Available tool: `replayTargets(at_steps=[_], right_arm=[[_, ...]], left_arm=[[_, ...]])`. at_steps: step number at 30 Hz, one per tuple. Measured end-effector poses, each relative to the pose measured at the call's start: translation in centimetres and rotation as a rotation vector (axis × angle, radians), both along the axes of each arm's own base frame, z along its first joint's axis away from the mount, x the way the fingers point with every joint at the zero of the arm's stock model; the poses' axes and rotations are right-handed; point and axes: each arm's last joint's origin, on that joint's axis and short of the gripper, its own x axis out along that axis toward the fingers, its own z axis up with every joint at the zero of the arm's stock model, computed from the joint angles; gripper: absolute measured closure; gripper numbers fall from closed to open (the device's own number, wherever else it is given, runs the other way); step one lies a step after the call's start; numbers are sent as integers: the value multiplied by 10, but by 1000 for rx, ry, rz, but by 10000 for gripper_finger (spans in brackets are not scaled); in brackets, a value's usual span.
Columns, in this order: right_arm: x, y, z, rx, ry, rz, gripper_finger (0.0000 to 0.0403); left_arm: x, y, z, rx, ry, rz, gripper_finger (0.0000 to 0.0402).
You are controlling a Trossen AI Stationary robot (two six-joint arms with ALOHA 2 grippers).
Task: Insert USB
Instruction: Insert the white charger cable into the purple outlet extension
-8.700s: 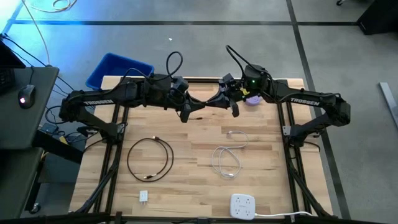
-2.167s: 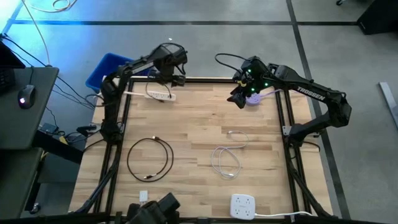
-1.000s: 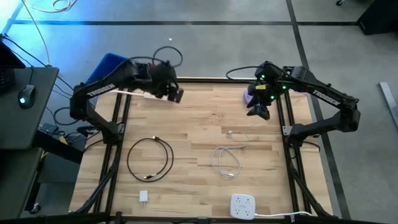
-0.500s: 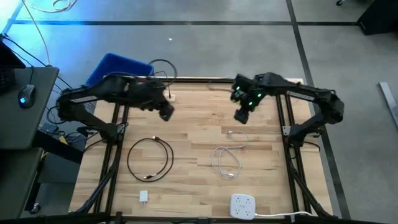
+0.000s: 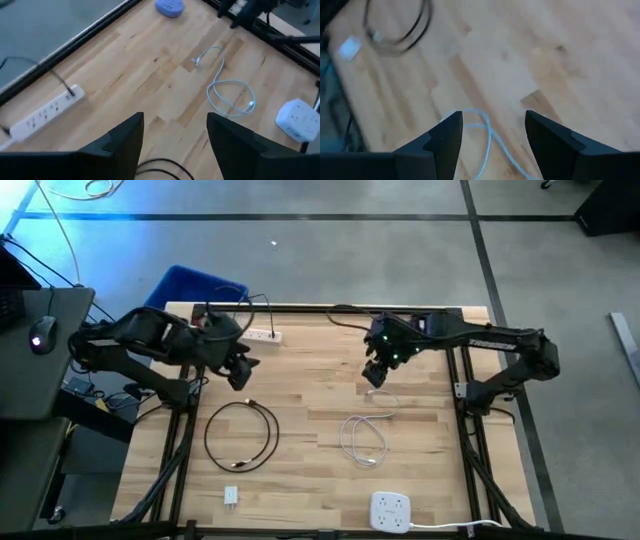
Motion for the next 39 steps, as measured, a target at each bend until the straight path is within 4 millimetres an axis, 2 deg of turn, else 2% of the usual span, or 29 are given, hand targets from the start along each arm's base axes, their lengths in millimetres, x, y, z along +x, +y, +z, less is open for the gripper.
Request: replayTargets(at_steps=[5, 8, 11, 14, 20, 24, 27, 32, 39], right_arm=[[5, 53, -36, 57, -37, -32, 204], [0, 58, -46, 79, 22, -81, 204], [-5, 50, -50, 86, 87, -130, 204], [-5, 32, -54, 115, 135, -136, 204], [-7, 5, -68, 86, 245, -2, 204], [-6, -2, -77, 34, 245, 159, 204], [-13, -8, -94, 44, 278, 240, 204], [-23, -27, -117, 42, 292, 203, 204], [-28, -46, -120, 47, 246, 245, 204]], left_arm=[[23, 9, -8, 77, -88, -10, 207], [34, 11, -18, 48, -99, -45, 207], [44, 10, -29, 33, -87, -93, 207], [55, 9, -38, 44, -74, -139, 207], [71, 4, -47, -46, -68, -188, 207], [72, -7, -50, -110, -75, -189, 207], [72, -15, -50, -139, -82, -182, 207], [69, -26, -50, -148, -106, -120, 207], [70, -18, -49, -124, -141, 1, 206]])
